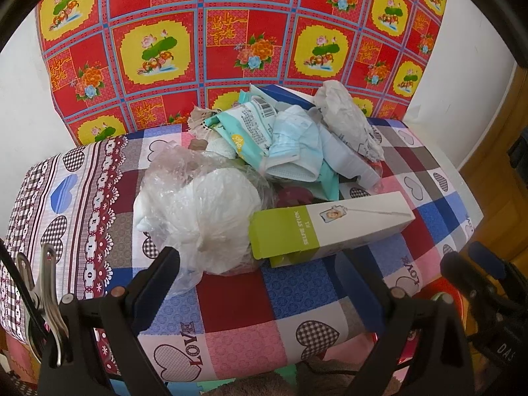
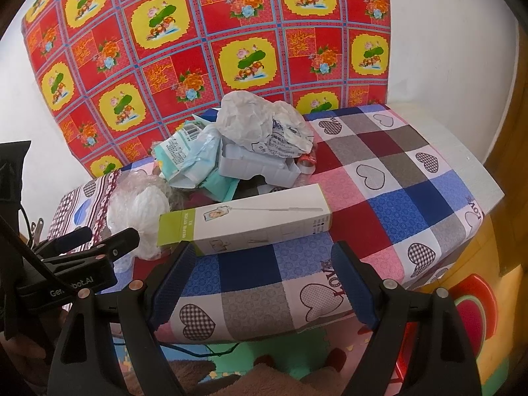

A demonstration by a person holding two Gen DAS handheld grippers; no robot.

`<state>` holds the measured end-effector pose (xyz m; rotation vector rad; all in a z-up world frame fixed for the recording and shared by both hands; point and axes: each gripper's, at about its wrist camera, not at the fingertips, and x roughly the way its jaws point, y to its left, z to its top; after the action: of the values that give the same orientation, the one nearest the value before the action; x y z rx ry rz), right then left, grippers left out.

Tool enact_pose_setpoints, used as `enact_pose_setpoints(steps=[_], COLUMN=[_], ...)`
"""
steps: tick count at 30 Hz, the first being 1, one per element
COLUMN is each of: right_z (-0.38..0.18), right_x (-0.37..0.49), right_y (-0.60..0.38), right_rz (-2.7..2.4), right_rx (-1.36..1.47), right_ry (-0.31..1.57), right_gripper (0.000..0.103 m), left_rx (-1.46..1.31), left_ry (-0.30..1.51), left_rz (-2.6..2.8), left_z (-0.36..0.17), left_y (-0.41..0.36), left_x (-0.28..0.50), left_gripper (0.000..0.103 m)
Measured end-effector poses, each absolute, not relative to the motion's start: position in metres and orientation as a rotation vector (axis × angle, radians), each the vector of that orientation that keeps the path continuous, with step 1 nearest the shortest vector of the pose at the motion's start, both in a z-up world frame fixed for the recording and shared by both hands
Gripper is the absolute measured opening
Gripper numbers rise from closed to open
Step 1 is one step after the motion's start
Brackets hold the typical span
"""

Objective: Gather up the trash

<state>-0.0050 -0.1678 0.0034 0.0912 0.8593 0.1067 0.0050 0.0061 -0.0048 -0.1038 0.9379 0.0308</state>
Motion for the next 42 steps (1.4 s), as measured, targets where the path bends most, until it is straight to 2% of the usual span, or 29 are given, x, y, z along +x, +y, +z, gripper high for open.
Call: enact_pose_setpoints(steps=[28,42], right_z=[0.003,-0.006], right_x=[-0.005,0.015], right_y=[-0.169,-0.189], right_rz=[0.106,0.12], right_rx=[0.086,0.08], right_ry=[0.855,0.891], right_gripper=[0.086,0.086], left_rx=[-0.109,-0.185], left_ry=[0.955,1.035], left_rz=[0.023,0.017], left_z=[-0.01,-0.024], left_y=[0.012,0.013], left_x=[0.009,0.026], left_gripper=[0.098,0.089])
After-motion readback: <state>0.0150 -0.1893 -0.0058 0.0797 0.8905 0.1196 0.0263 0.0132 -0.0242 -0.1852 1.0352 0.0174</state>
